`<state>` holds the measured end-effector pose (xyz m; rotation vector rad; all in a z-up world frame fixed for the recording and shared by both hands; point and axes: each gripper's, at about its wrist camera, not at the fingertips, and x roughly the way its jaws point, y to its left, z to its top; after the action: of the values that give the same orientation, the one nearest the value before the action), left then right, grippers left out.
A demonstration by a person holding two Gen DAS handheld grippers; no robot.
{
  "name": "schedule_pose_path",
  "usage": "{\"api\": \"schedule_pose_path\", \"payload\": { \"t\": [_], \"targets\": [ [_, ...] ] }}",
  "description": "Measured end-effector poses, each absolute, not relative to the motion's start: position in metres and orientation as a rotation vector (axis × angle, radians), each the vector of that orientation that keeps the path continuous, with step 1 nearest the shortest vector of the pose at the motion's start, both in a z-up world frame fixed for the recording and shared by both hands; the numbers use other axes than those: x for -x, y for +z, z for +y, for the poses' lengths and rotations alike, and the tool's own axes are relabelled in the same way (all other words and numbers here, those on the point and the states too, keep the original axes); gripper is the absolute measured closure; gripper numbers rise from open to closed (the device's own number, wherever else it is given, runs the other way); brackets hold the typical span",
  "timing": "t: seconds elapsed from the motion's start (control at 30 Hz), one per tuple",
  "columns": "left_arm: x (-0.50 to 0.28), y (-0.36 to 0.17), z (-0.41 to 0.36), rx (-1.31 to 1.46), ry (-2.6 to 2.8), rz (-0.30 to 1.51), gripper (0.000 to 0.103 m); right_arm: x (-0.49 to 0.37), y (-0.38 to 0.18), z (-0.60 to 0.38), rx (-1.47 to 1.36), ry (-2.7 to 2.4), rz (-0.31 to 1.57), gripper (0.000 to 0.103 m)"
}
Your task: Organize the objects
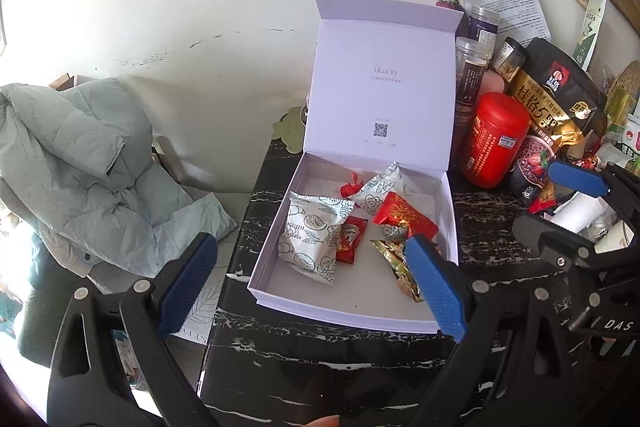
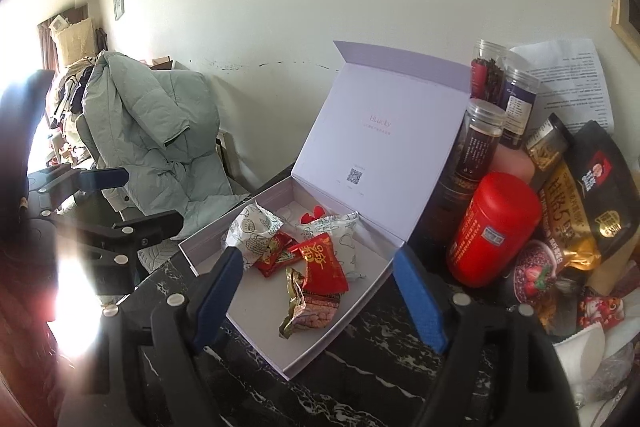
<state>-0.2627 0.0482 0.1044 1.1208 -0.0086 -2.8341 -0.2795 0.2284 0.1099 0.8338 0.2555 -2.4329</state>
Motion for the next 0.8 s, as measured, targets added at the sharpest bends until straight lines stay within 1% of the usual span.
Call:
{"api": "schedule_pose_path", "payload": {
  "t": [0.13,0.37,0.8],
  "targets": [
    [0.244,0.113,0.050,-1.106,-2.834,-0.002,0.008,0.259,0.117,0.235,-0.818,-2.440,0.256,0.024],
    [0.212,0.124,0.062,-1.067,-2.848,-0.050,0.008,0.230,0.122,0.245,-0.812,-2.450,0.257,0.024],
    [0.157,0.130,0.084,-1.035,-2.868,-0.091,0.008,0.175,0.122,0.270,-0.809,-2.472,0.248,0.024]
  ]
}}
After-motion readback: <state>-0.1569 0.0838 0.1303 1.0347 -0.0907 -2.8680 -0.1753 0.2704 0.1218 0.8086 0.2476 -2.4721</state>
